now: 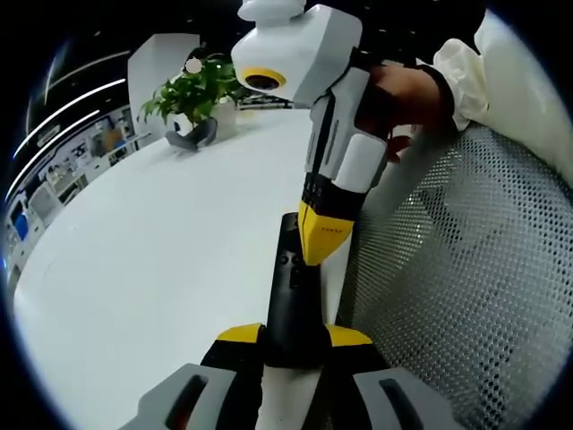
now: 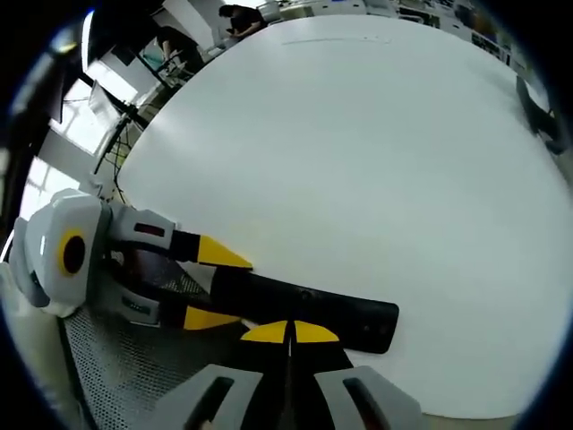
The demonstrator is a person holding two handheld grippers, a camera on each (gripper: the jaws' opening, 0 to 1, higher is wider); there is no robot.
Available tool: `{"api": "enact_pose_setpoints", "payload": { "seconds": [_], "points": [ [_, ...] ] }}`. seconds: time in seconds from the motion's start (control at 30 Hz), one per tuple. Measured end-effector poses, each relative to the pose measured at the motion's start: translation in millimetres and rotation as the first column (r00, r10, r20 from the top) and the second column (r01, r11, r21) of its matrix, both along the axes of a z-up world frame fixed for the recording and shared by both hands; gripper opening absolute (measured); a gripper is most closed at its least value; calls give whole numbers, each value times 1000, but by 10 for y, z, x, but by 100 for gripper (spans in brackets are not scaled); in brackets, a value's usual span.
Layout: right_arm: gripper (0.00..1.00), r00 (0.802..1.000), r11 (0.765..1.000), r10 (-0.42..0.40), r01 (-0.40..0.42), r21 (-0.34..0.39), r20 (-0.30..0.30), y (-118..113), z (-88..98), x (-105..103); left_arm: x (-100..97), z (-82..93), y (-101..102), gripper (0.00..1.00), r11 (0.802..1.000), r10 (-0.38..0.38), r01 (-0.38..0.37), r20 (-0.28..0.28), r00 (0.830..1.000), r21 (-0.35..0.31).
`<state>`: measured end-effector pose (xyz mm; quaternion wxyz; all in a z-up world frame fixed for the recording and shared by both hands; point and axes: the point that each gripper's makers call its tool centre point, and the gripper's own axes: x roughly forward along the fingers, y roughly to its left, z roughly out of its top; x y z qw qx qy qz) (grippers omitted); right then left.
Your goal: Press the specified remote control buttons in sequence, fully releasing each button before pressing the next.
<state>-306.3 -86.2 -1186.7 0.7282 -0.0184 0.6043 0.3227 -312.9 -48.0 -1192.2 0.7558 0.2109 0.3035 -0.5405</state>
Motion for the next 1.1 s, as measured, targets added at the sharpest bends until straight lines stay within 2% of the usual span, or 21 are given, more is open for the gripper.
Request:
{"api": "enact_pose_setpoints", "payload": {
  "seconds": [0.23, 0.43, 0.8, 1.1],
  "points": [
    [0, 1000, 1000, 14, -15, -13, -13, -9, -19, -32, -3, -1, -7, 25, 1000, -4, 4, -1, 1000, 1],
    [0, 999, 1000, -20, 21, 20, -41, -25, -17, -22, -4, 1, -6, 25, 1000, -4, 4, 0, 1000, 0],
    [0, 997, 998, -54, 56, 35, -55, -14, -4, -28, -4, -2, -6, 25, 1000, -6, 6, 3, 1000, 1],
    [0, 999, 1000, -23, 24, 16, -46, -10, -12, -52, -6, 5, -7, 25, 1000, -7, 7, 3, 1000, 1]
  ]
}}
